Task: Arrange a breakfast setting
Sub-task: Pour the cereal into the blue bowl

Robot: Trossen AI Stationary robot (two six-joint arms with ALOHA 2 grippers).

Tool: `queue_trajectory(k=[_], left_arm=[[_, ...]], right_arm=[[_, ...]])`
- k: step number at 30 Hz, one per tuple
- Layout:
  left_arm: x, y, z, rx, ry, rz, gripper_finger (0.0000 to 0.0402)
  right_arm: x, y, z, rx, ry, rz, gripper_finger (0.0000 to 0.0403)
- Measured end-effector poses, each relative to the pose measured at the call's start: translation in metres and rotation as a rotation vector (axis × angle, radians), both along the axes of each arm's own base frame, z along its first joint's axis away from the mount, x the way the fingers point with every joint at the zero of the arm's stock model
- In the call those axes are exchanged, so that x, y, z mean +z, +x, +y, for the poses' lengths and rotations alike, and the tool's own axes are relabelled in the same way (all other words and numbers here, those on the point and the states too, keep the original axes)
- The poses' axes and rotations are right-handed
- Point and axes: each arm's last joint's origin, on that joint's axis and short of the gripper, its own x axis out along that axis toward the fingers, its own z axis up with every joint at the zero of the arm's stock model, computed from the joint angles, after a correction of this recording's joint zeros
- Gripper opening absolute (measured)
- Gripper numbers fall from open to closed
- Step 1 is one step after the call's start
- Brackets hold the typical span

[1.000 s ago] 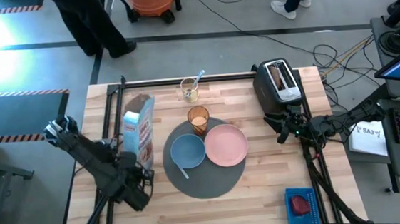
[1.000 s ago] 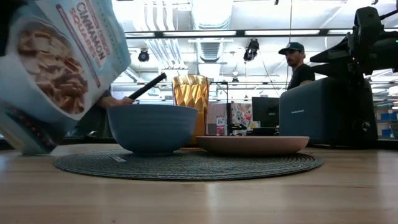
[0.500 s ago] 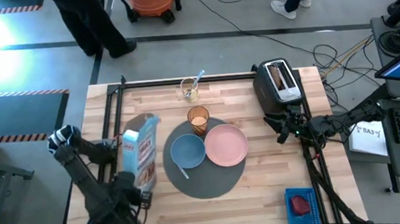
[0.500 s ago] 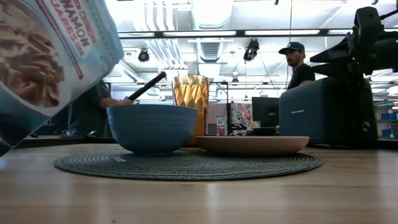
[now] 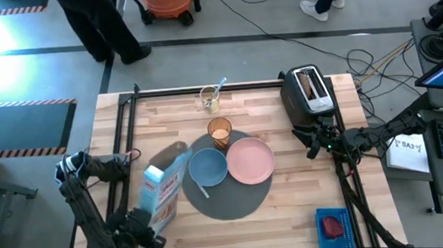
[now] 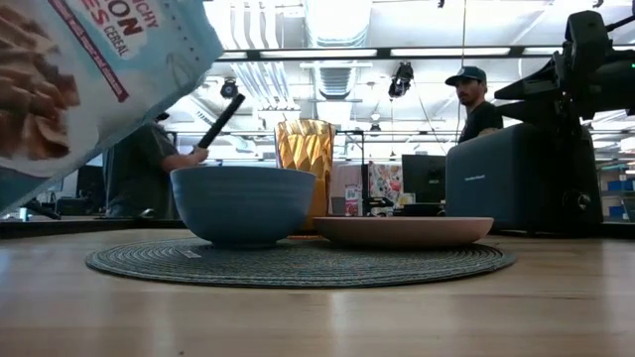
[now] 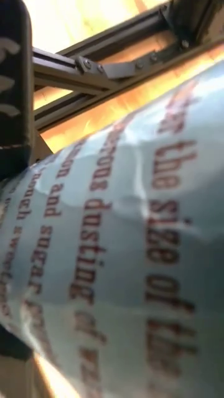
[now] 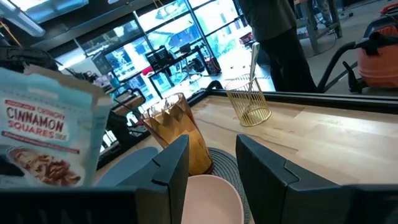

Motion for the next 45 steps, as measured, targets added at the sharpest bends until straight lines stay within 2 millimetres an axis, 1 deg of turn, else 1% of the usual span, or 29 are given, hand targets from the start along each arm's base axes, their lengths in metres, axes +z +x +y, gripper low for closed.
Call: queue_trajectory(k=[6,12,23,26,31,36,41,45], left_arm=[[0.010,-0.001,0.000,-0.072,-0.051,0.009,0.0101],[0.023,-0.006,0.008,-0.087,-0.100,0.018,0.0101],[0.037,-0.010,0.019,-0.152,-0.117,0.003,0.0101],[0.045,-0.011,0.022,-0.156,-0.136,-0.011,0.0101],[0.071,-0.007,0.028,-0.185,-0.223,-0.050,0.0101],[0.091,0.002,0.036,-0.192,-0.304,-0.072,0.0101],[0.098,0.007,0.047,-0.177,-0.373,-0.025,0.0101],[0.105,0.011,0.060,-0.182,-0.419,-0.003,0.0101]], right_arm=[[0.000,0.000,0.000,0.000,0.000,0.000,0.0123],[0.000,0.000,0.000,0.000,0.000,0.000,0.0123],[0.000,0.000,0.000,0.000,0.000,0.000,0.0123],[0.000,0.000,0.000,0.000,0.000,0.000,0.0123],[0.000,0.000,0.000,0.000,0.000,0.000,0.0123],[0.000,0.000,0.000,0.000,0.000,0.000,0.0123],[0.000,0.000,0.000,0.000,0.000,0.000,0.0123],[0.000,0.000,0.000,0.000,0.000,0.000,0.0123]])
